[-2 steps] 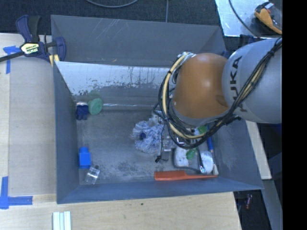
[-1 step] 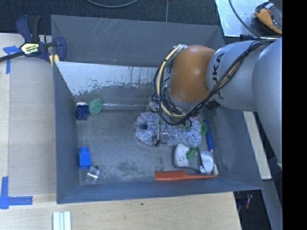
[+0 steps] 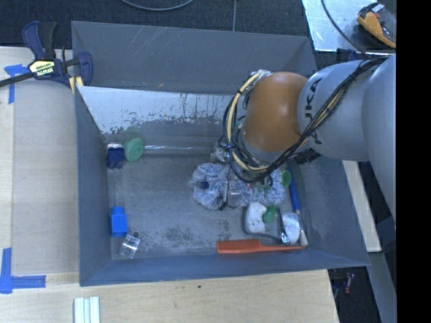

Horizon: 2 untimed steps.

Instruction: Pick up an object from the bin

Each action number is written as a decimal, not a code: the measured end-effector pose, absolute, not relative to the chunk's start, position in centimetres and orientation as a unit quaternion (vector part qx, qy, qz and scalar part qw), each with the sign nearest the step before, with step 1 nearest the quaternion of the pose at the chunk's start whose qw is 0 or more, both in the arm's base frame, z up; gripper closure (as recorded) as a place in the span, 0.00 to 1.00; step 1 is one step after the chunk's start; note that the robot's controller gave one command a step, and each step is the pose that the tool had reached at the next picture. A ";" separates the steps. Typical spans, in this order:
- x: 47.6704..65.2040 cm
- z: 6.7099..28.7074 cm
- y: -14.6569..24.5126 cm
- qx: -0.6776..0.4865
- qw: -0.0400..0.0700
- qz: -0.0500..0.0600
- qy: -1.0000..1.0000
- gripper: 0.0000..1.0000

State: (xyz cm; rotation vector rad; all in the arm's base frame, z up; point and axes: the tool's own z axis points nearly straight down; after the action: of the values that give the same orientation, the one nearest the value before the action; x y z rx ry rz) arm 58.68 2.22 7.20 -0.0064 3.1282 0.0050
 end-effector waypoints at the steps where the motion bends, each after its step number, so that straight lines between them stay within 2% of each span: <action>1: 60.4 7.3 3.0 -0.031 0.008 0.001 1.000 0.00; 2: 59.1 7.3 2.3 -0.006 0.009 0.002 1.000 0.00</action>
Offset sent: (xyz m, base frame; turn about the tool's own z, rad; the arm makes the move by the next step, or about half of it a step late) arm 0.0024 0.0007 -0.0002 -0.0074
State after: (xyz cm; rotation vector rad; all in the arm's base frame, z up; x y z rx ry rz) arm 59.07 2.30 7.34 -0.0195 3.1234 0.0053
